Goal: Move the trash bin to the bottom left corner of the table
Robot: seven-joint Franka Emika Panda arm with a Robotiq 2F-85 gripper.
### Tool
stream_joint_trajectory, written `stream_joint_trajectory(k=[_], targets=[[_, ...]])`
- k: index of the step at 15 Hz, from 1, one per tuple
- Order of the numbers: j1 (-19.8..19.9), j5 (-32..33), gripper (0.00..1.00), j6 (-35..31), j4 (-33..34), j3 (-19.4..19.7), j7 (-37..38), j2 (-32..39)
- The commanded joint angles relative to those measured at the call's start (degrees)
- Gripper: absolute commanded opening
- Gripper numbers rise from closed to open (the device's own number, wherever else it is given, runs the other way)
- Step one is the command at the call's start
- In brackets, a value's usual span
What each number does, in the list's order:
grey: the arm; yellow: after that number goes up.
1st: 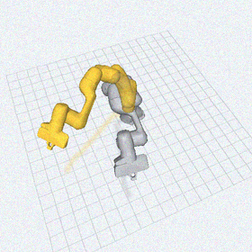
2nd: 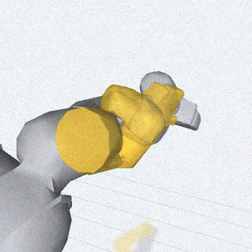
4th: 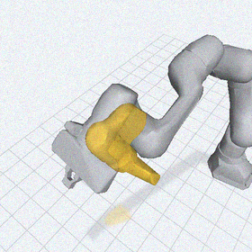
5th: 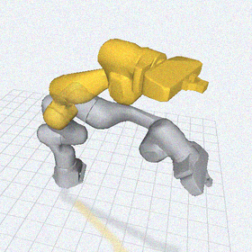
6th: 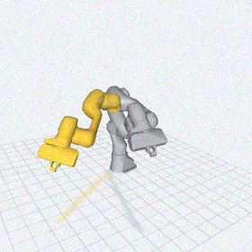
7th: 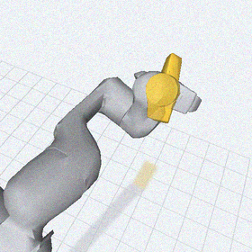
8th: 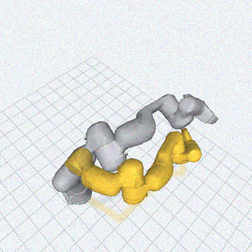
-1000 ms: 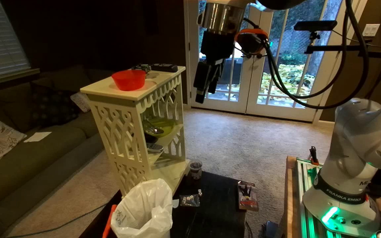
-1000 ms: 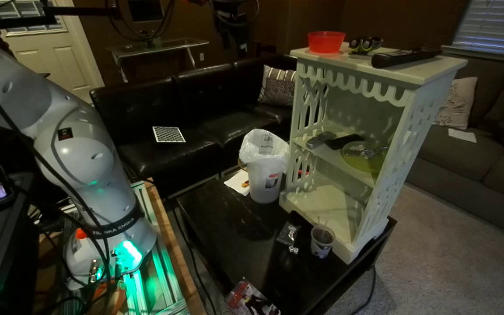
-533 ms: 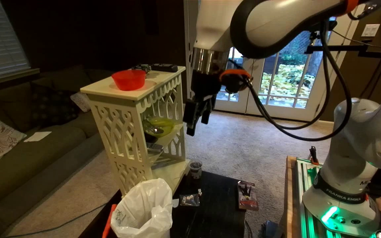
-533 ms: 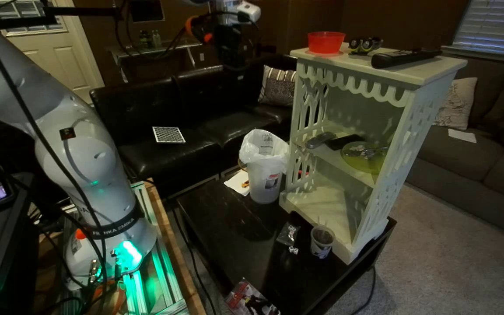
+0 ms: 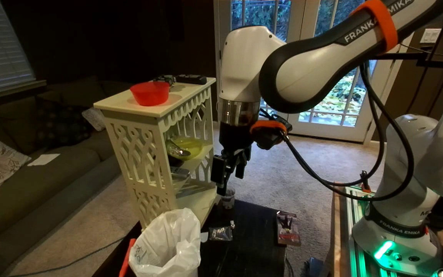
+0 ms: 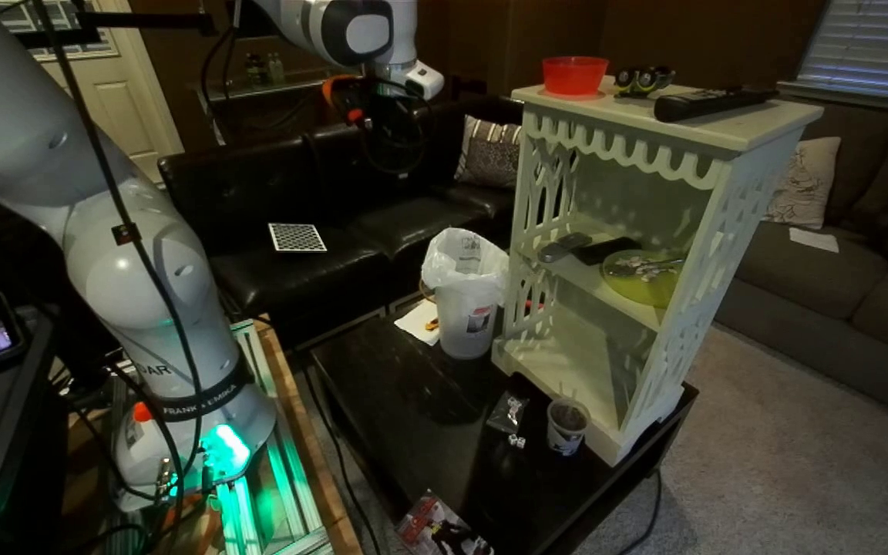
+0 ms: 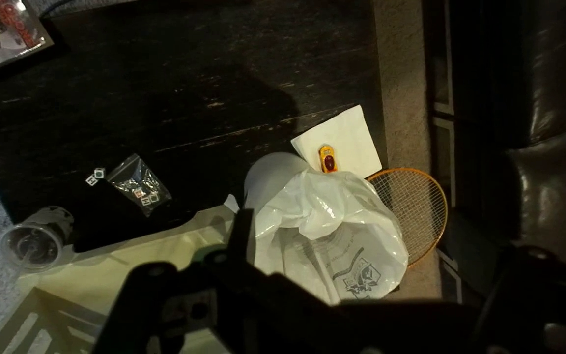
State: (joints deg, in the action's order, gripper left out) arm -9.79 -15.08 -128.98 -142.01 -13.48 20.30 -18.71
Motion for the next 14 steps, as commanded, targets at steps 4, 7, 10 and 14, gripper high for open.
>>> stream_joint_trajectory(k=[4,7,10,14], targets=[[3.6,5.5,1.00,-12.8,0.8,-5.2,23.7,11.0],[9.1,11.8,1.00,-20.2,2.6,-10.2,36.2,20.9],[4.5,21.2,1.00,-22.3,6.0,-2.4,48.7,30.6],[0.7,17.6,1.00,-22.0,4.4,2.1,44.4,30.0]])
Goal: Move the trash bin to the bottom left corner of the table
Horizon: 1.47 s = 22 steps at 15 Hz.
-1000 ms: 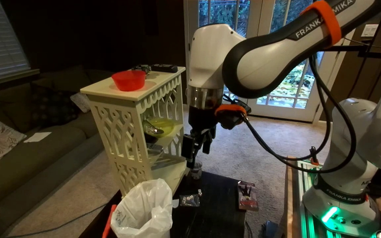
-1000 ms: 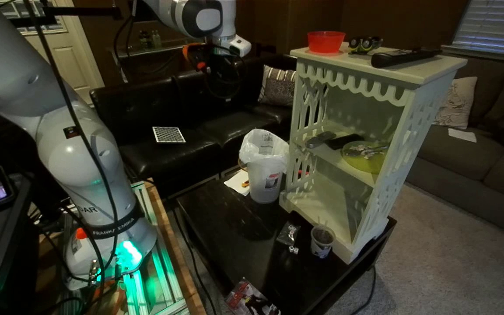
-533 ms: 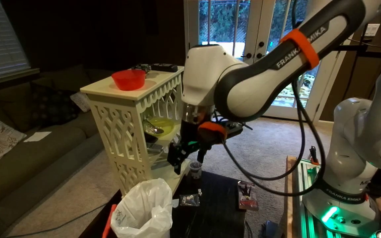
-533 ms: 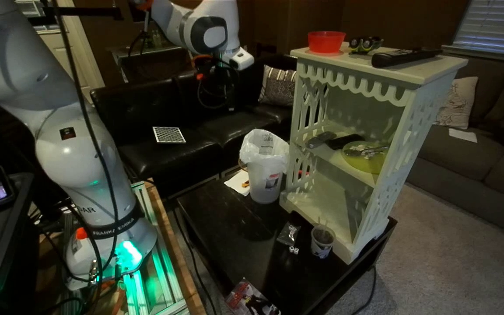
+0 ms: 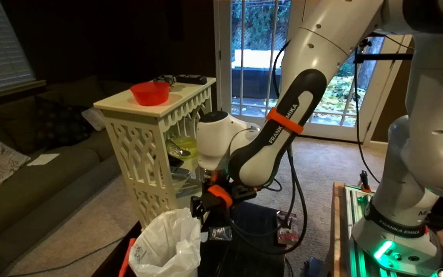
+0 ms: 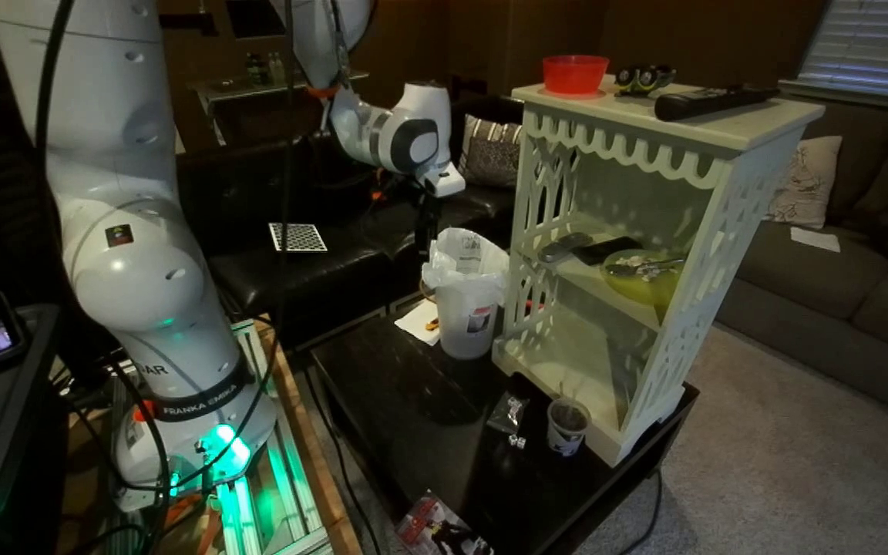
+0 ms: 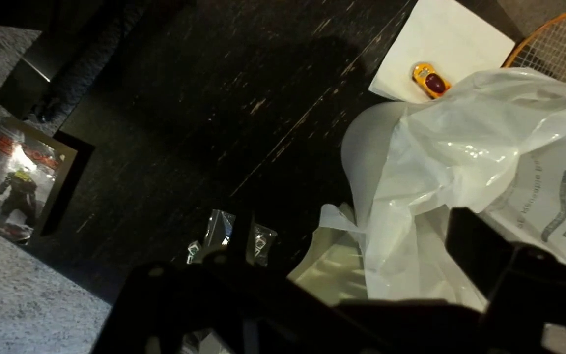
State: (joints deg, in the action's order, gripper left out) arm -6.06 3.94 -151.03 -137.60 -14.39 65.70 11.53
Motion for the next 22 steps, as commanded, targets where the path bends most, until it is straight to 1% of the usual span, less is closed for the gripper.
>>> stream_joint_trajectory(k=[1,3,4,5,6,7,8,9,11,13,16,17,18,20,21,22], targets=[[-3.3,-1.3,1.00,0.1,0.0,3.1,-1.2,-0.4],[-3.5,-1.2,1.00,0.1,-0.3,2.9,-1.0,-1.6],[-4.5,-0.6,1.00,0.3,1.5,3.9,3.6,0.1],[-6.0,2.1,1.00,0.2,3.0,5.8,9.0,2.2],[-6.9,1.6,1.00,0.7,5.5,6.6,11.5,5.3],[-8.7,2.8,1.00,1.0,7.9,8.1,16.2,8.1],[-10.3,3.2,1.00,1.1,10.3,9.3,19.1,10.8],[-12.8,5.5,1.00,1.8,12.7,11.2,23.2,13.5],[-16.4,5.9,1.00,3.8,17.5,13.4,28.0,18.2],[-18.8,5.4,1.00,4.9,21.9,14.8,30.7,22.6],[-20.4,4.4,1.00,6.3,26.7,15.7,32.4,27.3],[-20.7,4.2,0.91,6.9,28.0,16.0,32.8,28.6],[-20.9,4.2,0.74,7.2,29.0,16.2,33.2,29.5],[-21.1,4.2,0.59,7.4,30.4,16.7,33.9,31.0],[-21.1,4.1,0.50,7.7,31.1,16.8,34.1,31.6],[-21.2,4.1,0.44,7.8,31.6,17.0,34.3,32.1]])
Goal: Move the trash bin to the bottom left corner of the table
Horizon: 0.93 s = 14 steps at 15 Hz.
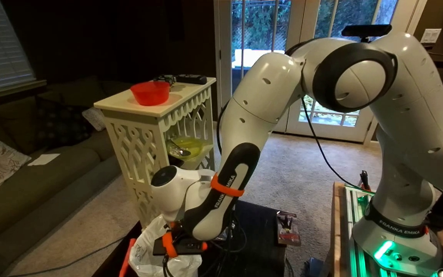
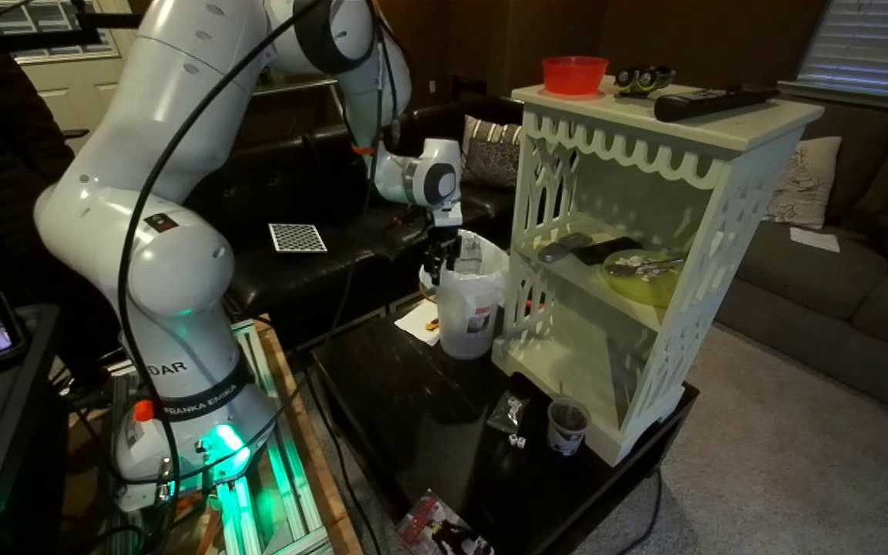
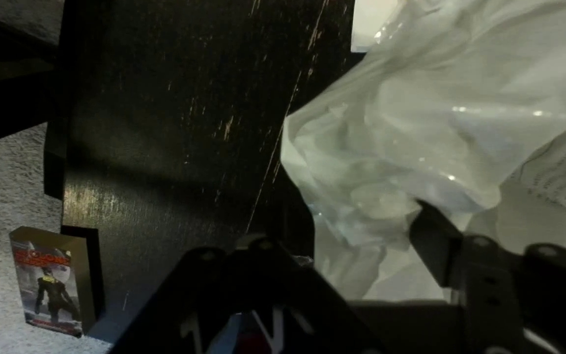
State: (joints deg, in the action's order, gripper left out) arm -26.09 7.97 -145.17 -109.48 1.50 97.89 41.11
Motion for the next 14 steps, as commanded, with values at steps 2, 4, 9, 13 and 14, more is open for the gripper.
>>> stream_joint_trajectory(k=[2,4,9,13,14], targets=[[-1.2,0.0,0.30,2.0,4.0,1.4,2.6,3.0],[-1.3,0.1,0.17,1.6,4.0,1.7,3.3,2.9],[-2.9,1.1,0.00,-1.1,-0.2,3.4,7.8,-0.6],[-5.9,2.7,0.01,-4.1,-5.9,5.3,12.0,-5.9],[-6.8,3.5,0.00,-4.5,-7.8,6.1,13.5,-7.6]])
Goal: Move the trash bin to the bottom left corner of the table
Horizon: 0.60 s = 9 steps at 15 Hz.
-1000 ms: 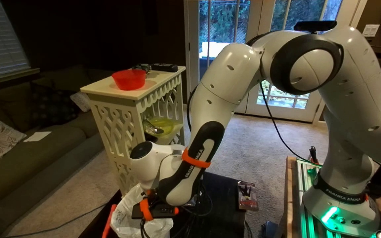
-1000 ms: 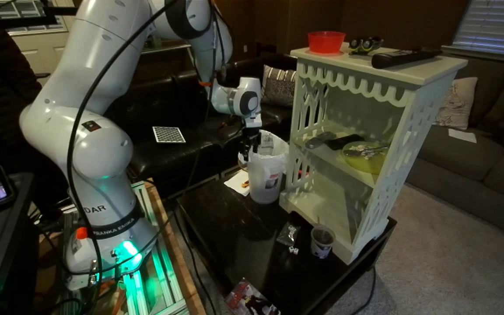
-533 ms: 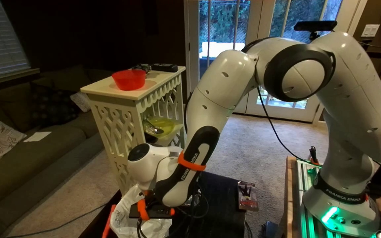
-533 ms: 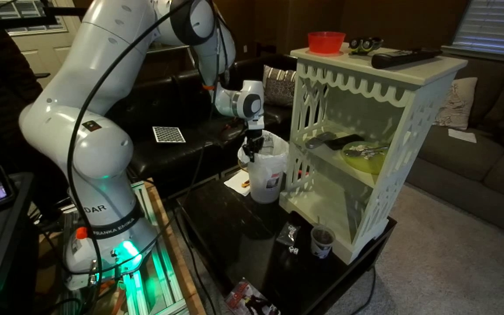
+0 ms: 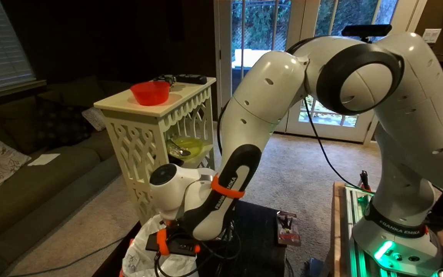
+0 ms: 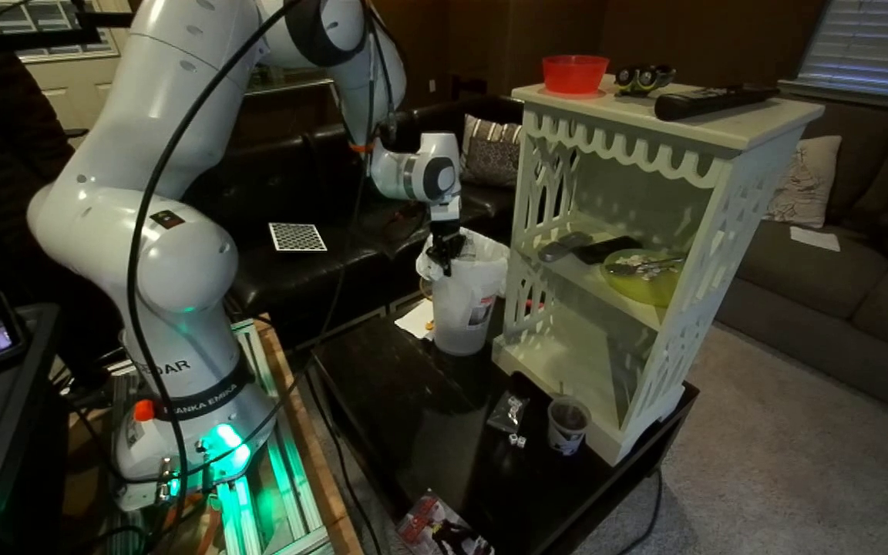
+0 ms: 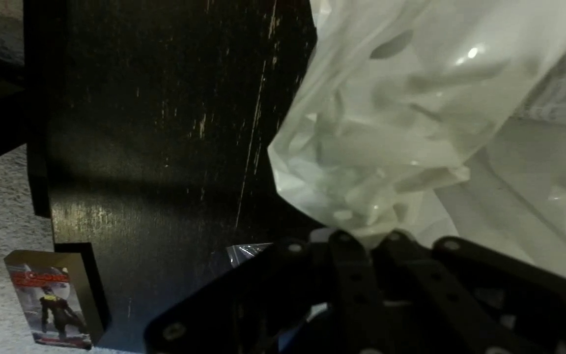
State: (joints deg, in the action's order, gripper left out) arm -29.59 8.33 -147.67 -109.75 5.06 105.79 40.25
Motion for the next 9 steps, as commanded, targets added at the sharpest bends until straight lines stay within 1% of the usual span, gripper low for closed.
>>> stream_joint_trajectory(k=[1,3,5,7,8,9], targets=[[-4.6,4.2,0.01,-2.1,-10.5,3.8,8.3,-9.3],[-6.9,7.0,0.01,-1.7,-15.7,6.1,13.5,-14.0],[-7.9,9.9,0.01,-0.5,-21.1,6.7,17.2,-19.1],[-7.3,12.8,0.01,-1.8,-27.1,5.7,19.7,-24.8],[-6.6,14.1,0.01,-2.0,-29.9,4.7,20.6,-27.7],[-5.2,14.5,0.01,-2.5,-32.4,2.9,19.6,-30.1]])
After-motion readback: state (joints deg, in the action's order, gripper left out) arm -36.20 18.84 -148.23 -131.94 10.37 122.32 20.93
